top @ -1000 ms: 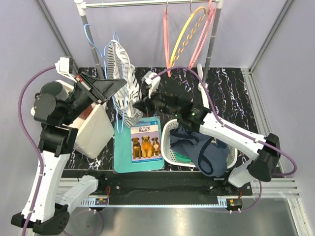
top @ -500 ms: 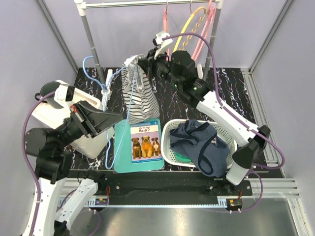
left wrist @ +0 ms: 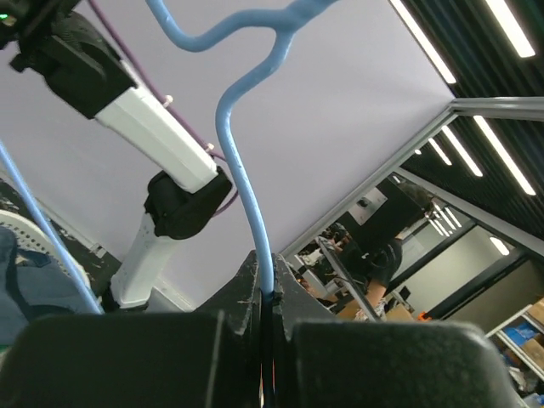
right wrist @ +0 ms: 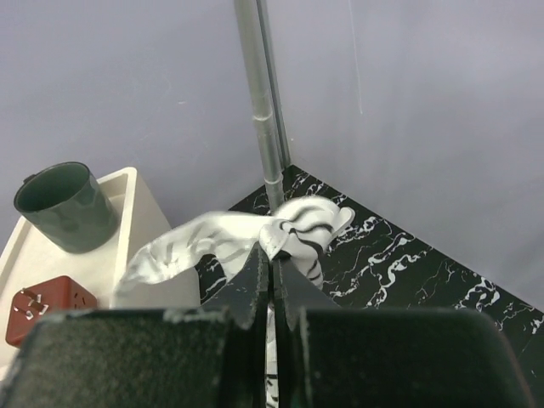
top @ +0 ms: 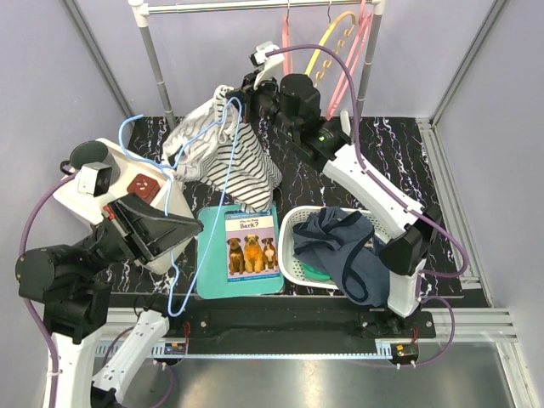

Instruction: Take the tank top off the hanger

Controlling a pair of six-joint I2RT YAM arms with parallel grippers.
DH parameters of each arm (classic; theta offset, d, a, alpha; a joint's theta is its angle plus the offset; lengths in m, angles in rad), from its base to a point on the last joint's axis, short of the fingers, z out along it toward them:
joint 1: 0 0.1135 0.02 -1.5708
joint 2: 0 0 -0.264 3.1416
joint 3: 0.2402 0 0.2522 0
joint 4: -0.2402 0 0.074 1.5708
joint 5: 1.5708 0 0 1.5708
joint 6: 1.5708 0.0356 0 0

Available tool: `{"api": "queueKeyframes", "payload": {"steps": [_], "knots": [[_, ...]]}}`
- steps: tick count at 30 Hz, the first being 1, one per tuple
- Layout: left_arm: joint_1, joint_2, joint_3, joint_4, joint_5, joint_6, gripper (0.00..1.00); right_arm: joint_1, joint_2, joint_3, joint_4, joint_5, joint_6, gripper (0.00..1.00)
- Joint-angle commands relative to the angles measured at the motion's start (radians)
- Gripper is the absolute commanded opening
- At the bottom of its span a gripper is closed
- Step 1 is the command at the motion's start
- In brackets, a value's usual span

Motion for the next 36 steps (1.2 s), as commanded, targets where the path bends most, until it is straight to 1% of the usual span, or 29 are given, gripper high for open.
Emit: {"api": "queueKeyframes", "payload": {"steps": [1, 2, 3, 4, 5, 6, 8, 10, 14, 16, 19, 22, 23, 29, 31, 36], "knots": [[0.003, 0.020, 0.152, -0.244, -0.059, 0.213, 0.00, -0.006, -0.071, 0.066, -0.016, -0.023, 0.007, 0.00], [0.003, 0.026, 0.190, -0.308, -0.087, 0.329, 0.00, -0.006, -0.115, 0.059, -0.024, -0.032, 0.012, 0.00], [0.003, 0.035, 0.261, -0.421, -0.156, 0.381, 0.00, -0.006, -0.139, 0.034, -0.033, -0.038, 0.018, 0.00], [0.003, 0.037, 0.284, -0.463, -0.193, 0.424, 0.00, -0.006, -0.196, 0.022, -0.036, -0.047, 0.027, 0.00], [0.003, 0.037, 0.300, -0.494, -0.225, 0.486, 0.00, -0.006, -0.225, 0.011, -0.042, -0.073, 0.033, 0.00], [0.003, 0.032, 0.312, -0.526, -0.276, 0.507, 0.00, -0.007, -0.254, -0.009, -0.056, -0.090, 0.039, 0.00], [0.002, 0.031, 0.301, -0.536, -0.307, 0.546, 0.00, -0.006, -0.342, -0.027, -0.070, -0.140, 0.061, 0.00], [0.003, 0.039, 0.292, -0.537, -0.325, 0.560, 0.00, -0.006, -0.429, -0.052, -0.091, -0.170, 0.078, 0.00], [0.003, 0.075, 0.274, -0.534, -0.319, 0.584, 0.00, -0.006, -0.551, -0.067, -0.140, -0.216, 0.087, 0.00], [0.003, 0.091, 0.272, -0.530, -0.319, 0.590, 0.00, -0.006, -0.600, -0.057, -0.182, -0.216, 0.070, 0.00], [0.003, 0.094, 0.264, -0.514, -0.330, 0.598, 0.00, -0.006, -0.644, -0.041, -0.232, -0.166, 0.012, 0.00], [0.003, 0.088, 0.255, -0.504, -0.328, 0.603, 0.00, -0.006, -0.676, -0.066, -0.274, -0.075, -0.031, 0.00], [0.002, 0.085, 0.251, -0.501, -0.327, 0.604, 0.00, -0.007, -0.687, -0.102, -0.275, -0.040, -0.037, 0.00], [0.003, 0.085, 0.244, -0.499, -0.317, 0.609, 0.00, -0.006, -0.715, -0.179, -0.274, 0.037, -0.071, 0.00], [0.003, 0.083, 0.240, -0.498, -0.317, 0.610, 0.00, -0.006, -0.715, -0.182, -0.274, 0.075, -0.073, 0.00], [0.003, 0.081, 0.231, -0.496, -0.316, 0.610, 0.00, -0.006, -0.684, -0.121, -0.275, 0.083, -0.123, 0.00]]}}
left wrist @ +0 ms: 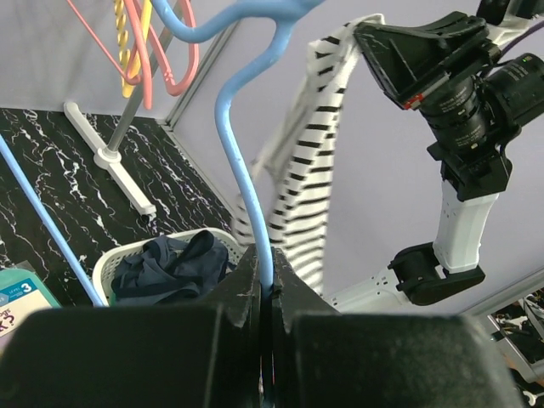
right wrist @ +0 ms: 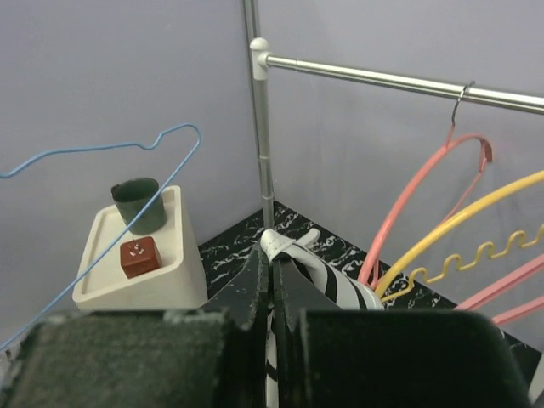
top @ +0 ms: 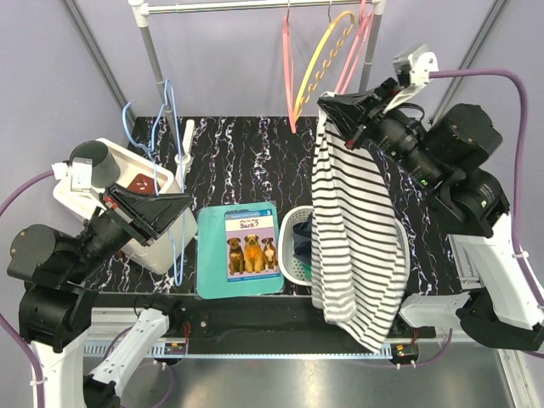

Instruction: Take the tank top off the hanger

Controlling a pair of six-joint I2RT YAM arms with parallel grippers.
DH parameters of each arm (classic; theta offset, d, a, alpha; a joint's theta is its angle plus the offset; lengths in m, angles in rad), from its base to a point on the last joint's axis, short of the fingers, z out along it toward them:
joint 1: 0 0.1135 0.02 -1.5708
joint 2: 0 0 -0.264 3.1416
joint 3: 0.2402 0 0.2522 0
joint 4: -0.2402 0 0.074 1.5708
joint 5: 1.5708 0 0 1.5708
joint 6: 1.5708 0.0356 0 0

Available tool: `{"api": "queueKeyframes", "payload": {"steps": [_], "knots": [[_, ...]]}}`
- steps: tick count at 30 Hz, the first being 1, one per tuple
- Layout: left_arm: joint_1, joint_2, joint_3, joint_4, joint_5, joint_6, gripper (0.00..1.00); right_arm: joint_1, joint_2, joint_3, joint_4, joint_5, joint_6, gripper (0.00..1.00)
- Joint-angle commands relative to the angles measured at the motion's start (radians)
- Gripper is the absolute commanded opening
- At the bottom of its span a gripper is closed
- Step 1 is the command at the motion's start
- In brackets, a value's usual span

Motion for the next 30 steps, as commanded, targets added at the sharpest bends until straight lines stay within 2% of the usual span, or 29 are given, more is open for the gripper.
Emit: {"api": "queueKeyframes", "payload": {"steps": [1, 18, 23, 30], "knots": [[0.003, -0.009, -0.012, 0.048, 0.002, 0.020, 0.00, -0.004, -0.006, 0.070, 0.039, 0.066, -0.065, 0.00], [0.003, -0.014, -0.019, 0.077, 0.026, -0.007, 0.00, -0.004, 0.073, 0.235, 0.009, 0.155, -0.174, 0.00], [0.002, -0.012, -0.024, 0.083, 0.028, -0.011, 0.00, -0.004, 0.132, 0.351, -0.037, 0.165, -0.197, 0.00], [0.003, -0.023, -0.032, 0.083, 0.023, -0.011, 0.00, -0.005, 0.122, 0.333, -0.043, 0.168, -0.190, 0.00]]}}
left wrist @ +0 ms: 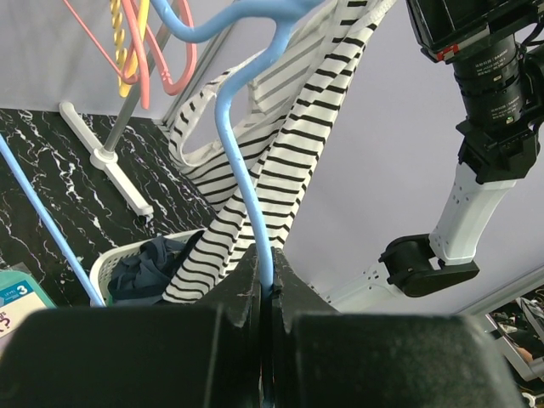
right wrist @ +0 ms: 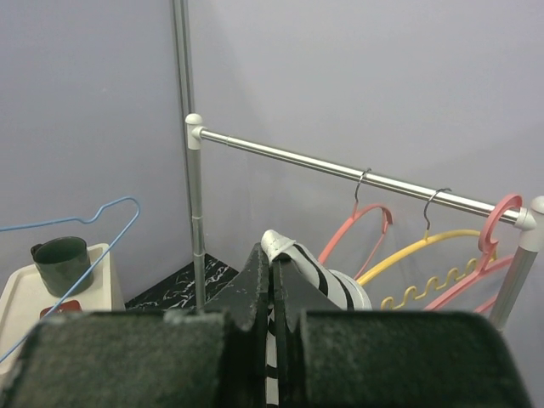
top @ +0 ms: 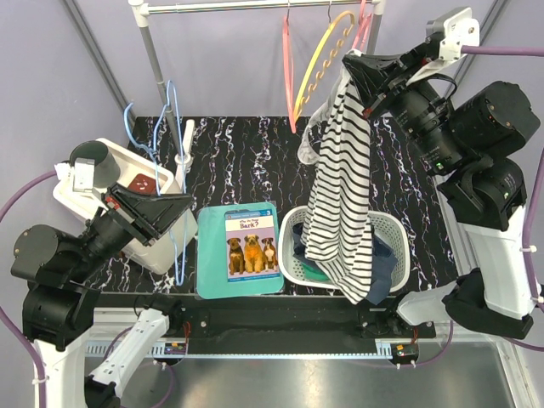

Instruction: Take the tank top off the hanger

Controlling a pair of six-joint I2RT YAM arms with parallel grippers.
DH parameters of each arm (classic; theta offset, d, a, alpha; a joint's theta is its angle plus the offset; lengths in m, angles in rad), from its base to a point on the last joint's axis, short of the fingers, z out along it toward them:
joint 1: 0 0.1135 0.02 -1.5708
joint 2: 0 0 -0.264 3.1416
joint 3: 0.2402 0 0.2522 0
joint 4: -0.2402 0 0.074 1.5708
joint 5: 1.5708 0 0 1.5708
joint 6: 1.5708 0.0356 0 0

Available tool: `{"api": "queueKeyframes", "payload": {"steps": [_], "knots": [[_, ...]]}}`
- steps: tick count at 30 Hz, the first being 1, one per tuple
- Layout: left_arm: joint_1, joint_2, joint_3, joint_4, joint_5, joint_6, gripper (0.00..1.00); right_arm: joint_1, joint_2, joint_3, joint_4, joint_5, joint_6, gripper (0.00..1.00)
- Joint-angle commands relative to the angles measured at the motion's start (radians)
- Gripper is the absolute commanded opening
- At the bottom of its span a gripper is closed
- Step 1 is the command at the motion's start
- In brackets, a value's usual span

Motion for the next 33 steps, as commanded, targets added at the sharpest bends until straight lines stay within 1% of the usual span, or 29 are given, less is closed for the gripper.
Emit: {"api": "queueKeyframes", "payload": {"steps": [1, 2, 5, 6, 7, 8, 9, 11, 12, 15, 16, 18, 20, 21, 23, 24, 26, 27, 29, 30, 32, 33], "knots": [[0.003, -0.011, -0.004, 0.052, 0.016, -0.003, 0.00, -0.004, -0.025, -0.021, 0.027, 0.031, -0.013, 0.00], [0.003, -0.011, -0.006, 0.052, 0.016, -0.003, 0.00, -0.004, -0.046, -0.042, 0.028, 0.038, -0.002, 0.00], [0.003, -0.011, -0.013, 0.057, 0.019, -0.004, 0.00, -0.004, -0.115, -0.182, 0.042, 0.090, 0.028, 0.00], [0.002, -0.011, -0.018, 0.060, 0.019, -0.004, 0.00, -0.004, -0.137, -0.265, 0.047, 0.123, 0.041, 0.00], [0.003, -0.010, -0.018, 0.063, 0.022, -0.003, 0.00, -0.004, -0.163, -0.313, 0.053, 0.141, 0.057, 0.00], [0.003, -0.010, -0.021, 0.063, 0.025, -0.006, 0.00, -0.004, -0.213, -0.361, 0.054, 0.161, 0.099, 0.00], [0.003, -0.010, -0.024, 0.071, 0.027, -0.007, 0.00, -0.004, -0.240, -0.456, 0.056, 0.195, 0.120, 0.00], [0.002, -0.010, -0.027, 0.072, 0.034, -0.007, 0.00, -0.004, -0.327, -0.559, 0.051, 0.232, 0.194, 0.00], [0.003, -0.008, -0.030, 0.075, 0.036, -0.006, 0.00, -0.004, -0.356, -0.644, 0.045, 0.267, 0.212, 0.00], [0.003, -0.008, -0.032, 0.077, 0.045, 0.003, 0.00, -0.003, -0.451, -0.761, -0.048, 0.307, 0.312, 0.00], [0.003, -0.007, -0.033, 0.077, 0.045, 0.003, 0.00, -0.004, -0.474, -0.788, -0.106, 0.301, 0.341, 0.00], [0.003, -0.008, -0.039, 0.083, 0.047, 0.003, 0.00, -0.004, -0.533, -0.847, -0.162, 0.269, 0.418, 0.00], [0.003, -0.008, -0.047, 0.091, 0.050, 0.003, 0.00, -0.004, -0.577, -0.874, -0.246, 0.249, 0.487, 0.00], [0.003, -0.008, -0.050, 0.097, 0.053, 0.002, 0.00, -0.004, -0.593, -0.901, -0.283, 0.214, 0.510, 0.00], [0.003, -0.007, -0.064, 0.103, 0.053, -0.001, 0.00, -0.004, -0.636, -0.941, -0.300, 0.145, 0.587, 0.00], [0.003, -0.008, -0.068, 0.114, 0.054, -0.004, 0.00, -0.004, -0.645, -0.991, -0.300, 0.118, 0.611, 0.00], [0.003, -0.011, -0.094, 0.126, 0.050, -0.020, 0.00, -0.004, -0.663, -1.051, -0.289, 0.051, 0.697, 0.00], [0.003, -0.014, -0.105, 0.150, 0.047, -0.027, 0.00, -0.004, -0.663, -1.128, -0.257, 0.031, 0.722, 0.00], [0.003, -0.014, -0.145, 0.180, 0.047, -0.059, 0.00, -0.004, -0.662, -1.225, -0.208, -0.012, 0.804, 0.00], [0.002, -0.014, -0.157, 0.207, 0.047, -0.070, 0.00, -0.004, -0.662, -1.327, -0.144, -0.027, 0.832, 0.00], [0.003, -0.011, -0.182, 0.224, 0.050, -0.090, 0.00, -0.004, -0.648, -1.429, -0.081, -0.064, 0.915, 0.00], [0.002, -0.007, -0.187, 0.229, 0.048, -0.090, 0.00, -0.004, -0.643, -1.525, -0.021, -0.069, 0.939, 0.00]]}}
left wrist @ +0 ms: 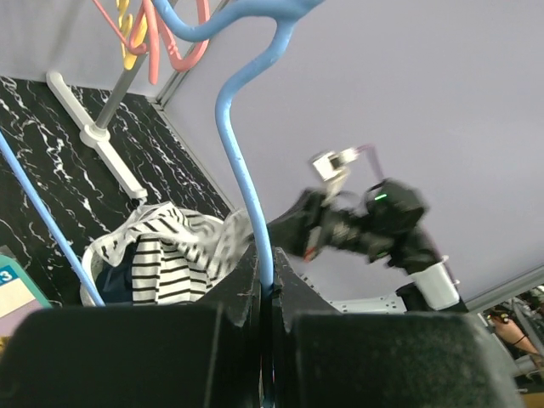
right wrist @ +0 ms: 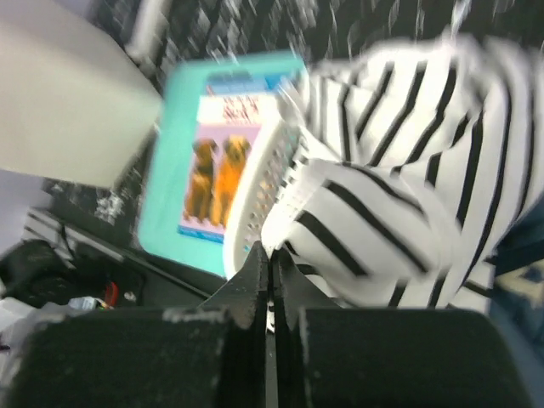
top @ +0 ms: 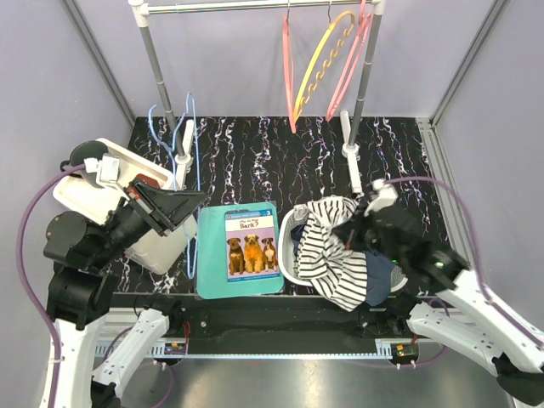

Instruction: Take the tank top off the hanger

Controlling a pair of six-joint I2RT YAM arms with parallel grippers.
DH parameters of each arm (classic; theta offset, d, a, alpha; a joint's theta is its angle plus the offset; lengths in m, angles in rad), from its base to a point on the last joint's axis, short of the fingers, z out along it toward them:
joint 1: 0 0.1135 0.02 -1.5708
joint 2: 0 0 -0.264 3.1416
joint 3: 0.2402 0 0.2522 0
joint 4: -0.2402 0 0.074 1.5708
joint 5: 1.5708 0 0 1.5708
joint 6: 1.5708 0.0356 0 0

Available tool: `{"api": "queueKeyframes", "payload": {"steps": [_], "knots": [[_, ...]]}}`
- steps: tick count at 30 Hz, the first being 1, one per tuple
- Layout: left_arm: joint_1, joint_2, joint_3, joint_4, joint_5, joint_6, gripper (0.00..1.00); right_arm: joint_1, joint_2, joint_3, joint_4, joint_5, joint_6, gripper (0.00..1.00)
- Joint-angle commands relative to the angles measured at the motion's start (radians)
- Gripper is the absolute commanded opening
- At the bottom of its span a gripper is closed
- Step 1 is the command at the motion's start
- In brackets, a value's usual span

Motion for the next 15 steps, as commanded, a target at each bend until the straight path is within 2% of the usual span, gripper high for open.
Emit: {"api": "queueKeyframes", "payload": {"steps": [1, 4, 7, 8, 9, 11, 12, 14, 15], "knots": [[0.003, 0.002, -0.029, 0.116, 0.019, -0.042, 0.00, -0.004, 0.042, -0.254, 0.173, -0.103, 0.242, 0.00], [0.003, 0.002, -0.045, 0.116, -0.001, -0.043, 0.00, -0.004, 0.056, -0.381, 0.236, -0.100, 0.291, 0.00], [0.002, 0.004, -0.062, 0.114, -0.026, -0.046, 0.00, -0.004, 0.070, -0.437, 0.245, -0.060, 0.285, 0.12], [0.002, 0.009, -0.074, 0.119, -0.031, -0.054, 0.00, -0.004, 0.073, -0.435, 0.244, -0.068, 0.278, 0.18], [0.003, 0.012, -0.077, 0.120, -0.037, -0.057, 0.00, -0.004, 0.075, -0.421, 0.228, -0.074, 0.268, 0.31], [0.003, 0.027, -0.088, 0.131, -0.052, -0.072, 0.00, -0.004, 0.069, -0.373, 0.202, -0.094, 0.242, 0.45], [0.003, 0.033, -0.091, 0.139, -0.055, -0.079, 0.00, -0.004, 0.064, -0.351, 0.158, -0.094, 0.235, 0.56], [0.002, 0.061, -0.095, 0.159, -0.067, -0.095, 0.00, -0.004, 0.040, -0.269, 0.065, -0.086, 0.204, 0.68], [0.002, 0.073, -0.095, 0.163, -0.075, -0.102, 0.00, -0.004, 0.029, -0.238, 0.031, -0.080, 0.183, 0.80]]}}
